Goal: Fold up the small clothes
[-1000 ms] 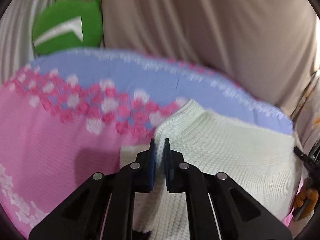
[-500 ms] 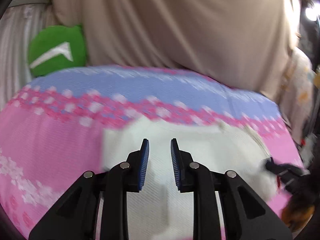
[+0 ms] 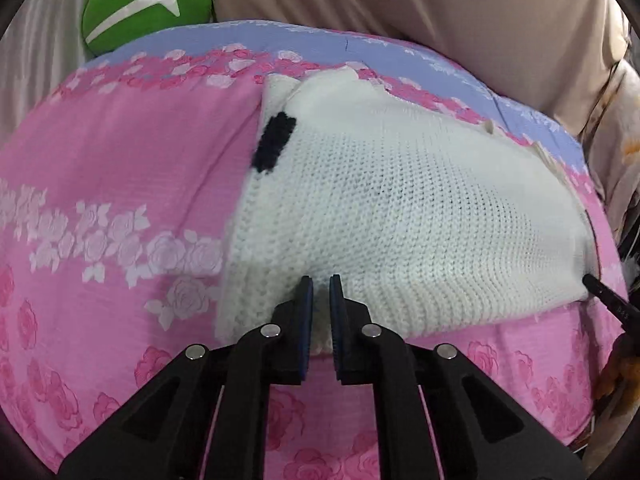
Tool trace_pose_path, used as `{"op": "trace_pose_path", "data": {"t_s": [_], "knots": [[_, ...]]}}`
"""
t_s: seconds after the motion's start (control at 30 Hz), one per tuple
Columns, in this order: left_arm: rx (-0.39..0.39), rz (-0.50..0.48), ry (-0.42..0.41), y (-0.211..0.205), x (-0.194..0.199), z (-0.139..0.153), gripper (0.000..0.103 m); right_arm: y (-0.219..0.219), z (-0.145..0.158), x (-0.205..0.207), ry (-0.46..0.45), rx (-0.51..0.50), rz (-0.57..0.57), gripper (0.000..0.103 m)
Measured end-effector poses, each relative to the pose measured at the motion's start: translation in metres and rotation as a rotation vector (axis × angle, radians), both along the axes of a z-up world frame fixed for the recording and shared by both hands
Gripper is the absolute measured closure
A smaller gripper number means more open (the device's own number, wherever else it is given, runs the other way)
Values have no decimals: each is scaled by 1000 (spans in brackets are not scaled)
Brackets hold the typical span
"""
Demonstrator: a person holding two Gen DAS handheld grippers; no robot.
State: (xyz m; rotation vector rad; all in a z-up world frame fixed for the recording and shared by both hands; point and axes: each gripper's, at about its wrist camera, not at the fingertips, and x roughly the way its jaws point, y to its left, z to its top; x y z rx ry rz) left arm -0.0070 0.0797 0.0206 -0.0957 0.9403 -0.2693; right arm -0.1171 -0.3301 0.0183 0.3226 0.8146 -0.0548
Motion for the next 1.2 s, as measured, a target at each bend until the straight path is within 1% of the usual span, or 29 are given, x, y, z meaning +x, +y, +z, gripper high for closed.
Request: {"op": "trace_pose_path", "data": {"t_s": [0.07, 0.1, 0.13, 0.17, 0.23, 0.27, 0.3, 0.33, 0.4, 0.43, 0.47, 0.57, 0.6, 0.63, 0.67, 0.7, 0.77, 0.8, 0.83, 0.87, 0.9, 0.93, 0.97, 1.0, 1.07, 1.1, 1.13, 1.17, 1.2], "knots": [[-17, 20, 5, 7, -6, 7, 96, -11, 7, -7, -8, 8, -25, 103], [-32, 28, -6, 7, -6, 14, 96, -9, 15, -6, -22, -2, -26, 100], [-50, 29, -30, 6, -5, 23, 96, -6, 24, -3, -49, -8, -19, 92], [-64, 25, -66, 3, 0, 38, 92, -3, 33, 4, -74, -12, -5, 89], [-65, 29, -122, -8, 16, 59, 80, 3, 54, 20, -128, -35, 19, 86], [-59, 33, -150, -14, 30, 69, 68, 5, 65, 35, -150, -55, 29, 83], [-51, 38, -166, -18, 41, 75, 59, 7, 73, 50, -161, -72, 33, 75], [-45, 44, -172, -24, 59, 79, 55, 5, 79, 70, -169, -80, 32, 64], [-36, 53, -155, -32, 89, 79, 43, 3, 84, 96, -160, -81, 21, 57], [-33, 61, -137, -34, 106, 75, 43, 0, 84, 112, -145, -87, 22, 53], [-22, 60, -112, -38, 126, 68, 43, -3, 80, 134, -126, -95, 16, 52], [-19, 67, -44, -44, 160, 44, 44, -10, 58, 174, -45, -95, 11, 50], [-25, 60, -20, -46, 169, 35, 57, -12, 47, 185, -4, -88, 16, 55], [-20, 62, 4, -47, 177, 25, 66, -12, 37, 193, 36, -83, 28, 91], [-8, 74, 24, -46, 183, 16, 81, -13, 31, 197, 59, -81, 31, 94], [-14, 73, 18, -45, 184, 12, 85, -13, 35, 191, 23, -62, 25, 96], [-23, 64, -2, -41, 183, 10, 90, -20, 56, 167, -122, -28, 11, 96], [-31, 64, -7, -39, 182, 9, 90, -25, 61, 160, -161, -16, -8, 96], [-37, 69, -12, -38, 181, 8, 90, -31, 61, 161, -161, -5, -19, 96], [-37, 74, -21, -38, 181, 6, 90, -37, 52, 168, -122, -2, -26, 96], [-25, 79, -31, -40, 181, 6, 89, -41, 33, 181, -34, -29, -37, 96], [-9, 83, -38, -42, 181, 6, 89, -43, 19, 190, 24, -43, -34, 97], [4, 85, -42, -43, 182, 7, 89, -44, 18, 190, 7, -24, -32, 97], [10, 87, -46, -44, 183, 8, 88, -44, 26, 186, 1, -27, -50, 96], [-5, 91, -52, -41, 182, 10, 88, -35, 50, 168, -75, -71, -118, 91], [-9, 100, -57, -39, 177, 13, 88, -28, 61, 158, -109, -99, -135, 84], [-12, 109, -65, -37, 169, 19, 88, -16, 73, 147, -148, -119, -124, 83], [-12, 103, -93, -36, 155, 29, 89, 5, 85, 133, -188, -112, -66, 83], [-12, 90, -127, -37, 141, 39, 89, 20, 90, 125, -201, -105, -19, 84]]}}
